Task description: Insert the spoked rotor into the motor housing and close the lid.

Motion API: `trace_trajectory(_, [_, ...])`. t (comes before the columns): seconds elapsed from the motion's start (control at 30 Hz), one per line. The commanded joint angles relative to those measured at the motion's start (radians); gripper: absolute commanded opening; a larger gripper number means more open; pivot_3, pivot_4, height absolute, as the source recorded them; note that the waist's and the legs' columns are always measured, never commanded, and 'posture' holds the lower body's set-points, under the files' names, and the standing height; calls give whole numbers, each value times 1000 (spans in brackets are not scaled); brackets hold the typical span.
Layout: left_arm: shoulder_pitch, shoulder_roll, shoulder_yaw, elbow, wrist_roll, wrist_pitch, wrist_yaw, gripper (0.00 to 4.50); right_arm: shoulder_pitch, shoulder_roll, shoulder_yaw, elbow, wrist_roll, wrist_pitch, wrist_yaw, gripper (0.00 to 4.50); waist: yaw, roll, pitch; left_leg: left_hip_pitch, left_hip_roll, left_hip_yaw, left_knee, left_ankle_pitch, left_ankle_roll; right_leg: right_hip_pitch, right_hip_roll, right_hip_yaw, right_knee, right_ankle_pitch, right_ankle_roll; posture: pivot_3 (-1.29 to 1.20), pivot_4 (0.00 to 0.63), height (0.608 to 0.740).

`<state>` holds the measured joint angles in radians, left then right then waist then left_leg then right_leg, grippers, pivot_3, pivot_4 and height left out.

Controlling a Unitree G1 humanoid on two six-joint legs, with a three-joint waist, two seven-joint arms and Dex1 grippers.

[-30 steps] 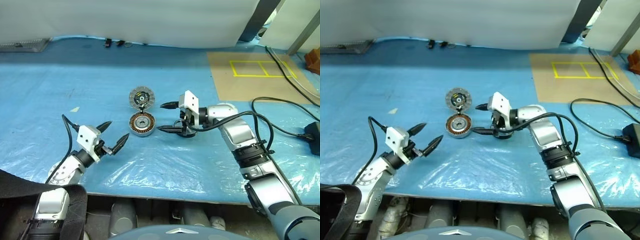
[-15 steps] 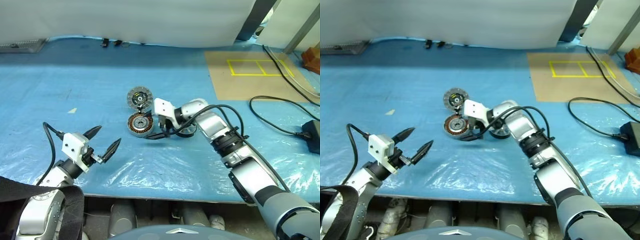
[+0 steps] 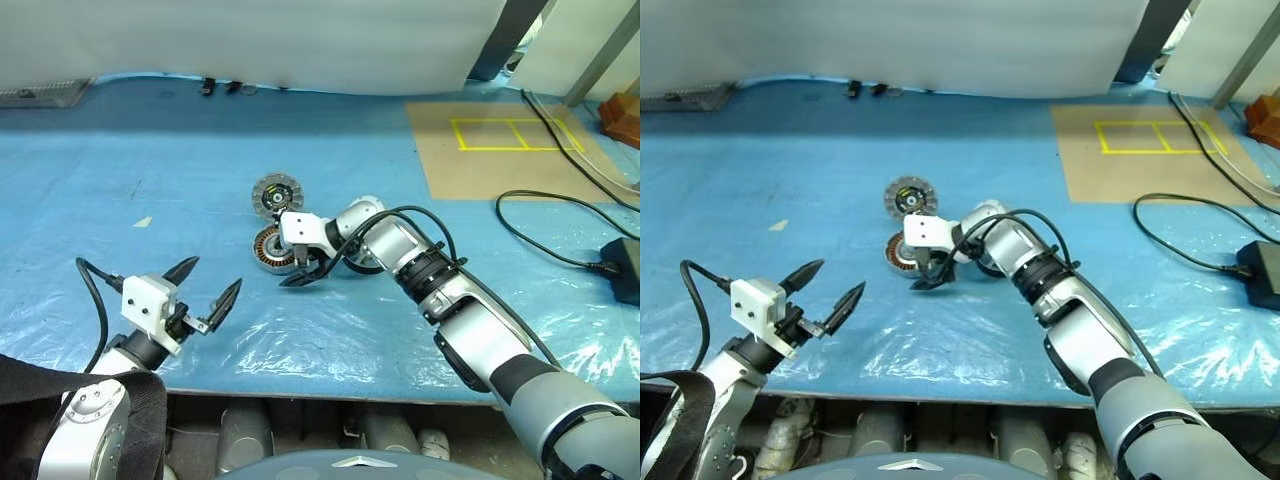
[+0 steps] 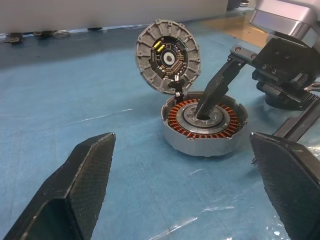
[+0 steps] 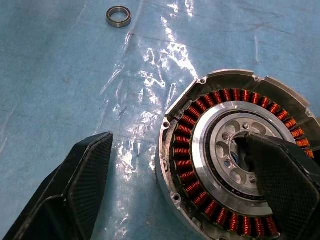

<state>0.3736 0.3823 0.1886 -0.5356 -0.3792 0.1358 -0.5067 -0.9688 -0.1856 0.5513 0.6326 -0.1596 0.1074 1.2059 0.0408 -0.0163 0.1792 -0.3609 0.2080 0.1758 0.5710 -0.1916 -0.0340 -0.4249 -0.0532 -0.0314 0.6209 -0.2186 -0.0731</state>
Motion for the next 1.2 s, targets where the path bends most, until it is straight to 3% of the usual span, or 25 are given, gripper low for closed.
trace_trajectory(0.03, [11,-6,10,-34,4,-34,4,4500,-23,5,23,19,-36,-37,18,3918,0,0,0,0,0,0,0,0,0,0,0,0,0,0,0,0,150,740])
trace_trajectory(0.2, [37,0,25,-19,10,-52,-6,4500,-30,2,32,25,-75,-67,7,2259,-1,0,0,0,0,0,0,0,0,0,0,0,0,0,0,0,150,740])
trace_trajectory(0.4, [66,27,65,-15,-1,-50,-25,4500,-18,-21,56,-20,-111,-89,38,2259,0,0,0,2,0,0,1,0,0,1,0,1,2,0,0,0,150,740])
trace_trajectory(0.67, [113,42,80,-18,0,-49,-53,4500,47,-37,58,-178,-85,18,111,2259,1,0,0,3,0,0,-1,0,0,1,0,1,0,0,0,0,150,740])
trace_trajectory(0.77, [101,43,78,-16,5,-44,-53,4500,58,-26,45,-183,-79,19,88,2884,1,0,0,3,0,0,-1,0,0,2,0,1,0,0,0,0,150,740])
trace_trajectory(0.93, [83,44,75,-6,2,-37,-56,4500,58,-47,-9,-276,-2,70,141,4484,1,0,0,5,0,0,0,0,0,2,0,2,2,0,0,0,150,740])
trace_trajectory(1.2, [46,46,71,39,-5,-44,-81,4500,111,-91,-149,-510,179,183,135,4484,1,0,0,5,0,0,-1,0,0,1,1,3,2,0,0,0,150,740])
